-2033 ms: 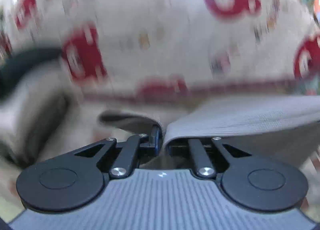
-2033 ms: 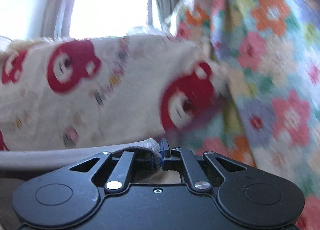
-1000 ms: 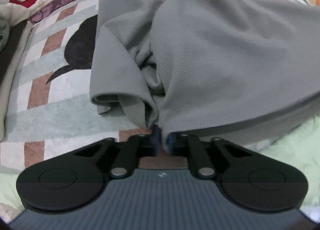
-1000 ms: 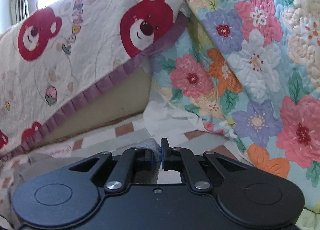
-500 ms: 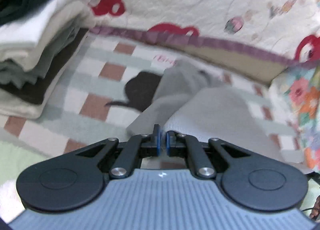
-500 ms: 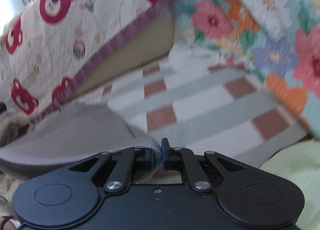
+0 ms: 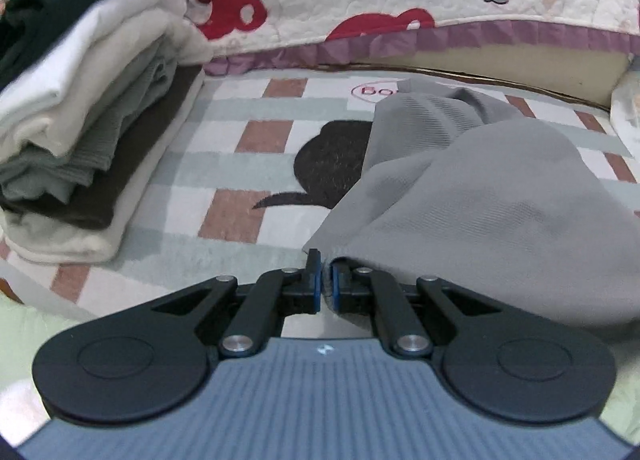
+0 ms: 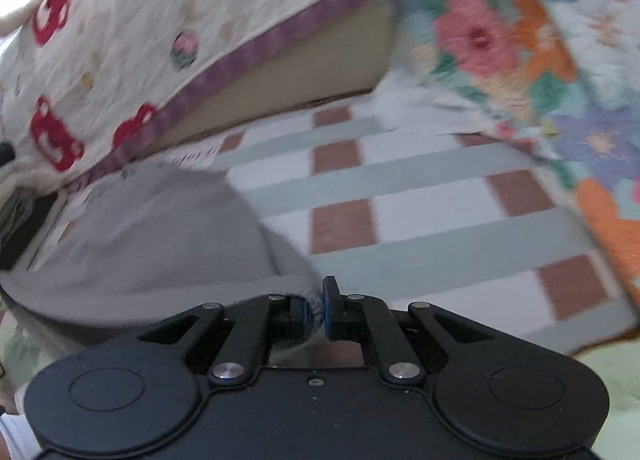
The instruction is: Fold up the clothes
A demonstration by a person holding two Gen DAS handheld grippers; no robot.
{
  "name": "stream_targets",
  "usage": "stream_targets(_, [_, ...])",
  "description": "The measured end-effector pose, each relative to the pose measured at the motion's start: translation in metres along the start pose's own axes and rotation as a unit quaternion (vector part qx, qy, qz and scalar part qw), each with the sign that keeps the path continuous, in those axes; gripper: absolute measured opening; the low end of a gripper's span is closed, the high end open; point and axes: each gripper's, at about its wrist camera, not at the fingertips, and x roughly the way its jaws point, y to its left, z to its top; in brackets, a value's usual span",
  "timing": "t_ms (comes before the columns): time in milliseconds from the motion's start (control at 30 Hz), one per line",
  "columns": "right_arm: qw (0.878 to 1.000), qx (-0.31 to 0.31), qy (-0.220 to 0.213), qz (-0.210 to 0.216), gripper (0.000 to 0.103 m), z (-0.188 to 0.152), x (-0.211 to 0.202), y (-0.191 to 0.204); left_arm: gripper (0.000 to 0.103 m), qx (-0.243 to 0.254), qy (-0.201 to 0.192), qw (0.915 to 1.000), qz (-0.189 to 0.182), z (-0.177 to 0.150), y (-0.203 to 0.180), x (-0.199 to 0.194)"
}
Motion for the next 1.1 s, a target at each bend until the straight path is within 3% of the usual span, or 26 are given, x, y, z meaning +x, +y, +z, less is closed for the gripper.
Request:
stream_targets(167, [1.000, 0.002, 0.026, -0.007, 0.007, -0.024, 0.008, -0.006, 0.005, 0.042, 0.003, 0.9986, 0.032, -0.002, -0.017, 0.011])
stream_targets(333, [0.999, -0.009, 0.049, 0.017, 0.007, -0.026, 0.009, 0.000, 0.005, 0.044, -0.003, 0.9989, 0.017, -0.011, -0.005, -0.018])
stream_targets(433, [0.998, -0.049, 0.047, -0.006, 0.007, -0.035, -0.012, 0.000, 0.005, 0.051, -0.019, 0.9983, 0.021, -0.025, -0.006, -0.034])
stream_targets(533, [0.998, -0.030, 0.041, -0.025, 0.007, -0.043, -0.016, -0.010, 0.005, 0.072, -0.041, 0.9961, 0.028, -0.025, -0.017, -0.038])
stream_targets(667, [0.998, -0.003, 0.058, -0.027, 0.007, -0.046, 0.010, -0.012, 0.005, 0.099, -0.004, 0.9950, 0.017, -0.019, -0.033, -0.006])
stream_targets(767, [0.998, -0.002, 0.070, -0.001, 0.007, -0.028, 0.048, -0.005, 0.005, 0.131, 0.024, 0.9910, 0.010, -0.005, -0.050, 0.028])
stream_targets(867, [0.997, -0.012, 0.069, 0.011, 0.007, 0.011, 0.084, 0.007, 0.005, 0.154, -0.012, 0.9877, 0.024, 0.048, -0.062, 0.052])
stream_targets(933, [0.998, -0.010, 0.061, 0.003, 0.007, 0.068, 0.103, 0.019, 0.005, 0.153, -0.051, 0.9858, 0.047, 0.114, -0.064, 0.055])
stream_targets(1000, [0.999, 0.017, 0.031, 0.019, 0.007, 0.137, 0.105, 0.035, 0.005, 0.134, -0.121, 0.9811, 0.071, 0.191, -0.064, 0.032])
stream_targets(1067, [0.998, 0.011, -0.054, 0.027, 0.007, 0.207, 0.082, 0.059, 0.005, 0.116, -0.208, 0.9668, 0.092, 0.254, -0.065, -0.014])
stream_targets(1100, [0.995, 0.005, -0.097, 0.024, 0.007, 0.238, 0.064, 0.071, 0.005, 0.103, -0.259, 0.9550, 0.102, 0.282, -0.064, -0.048])
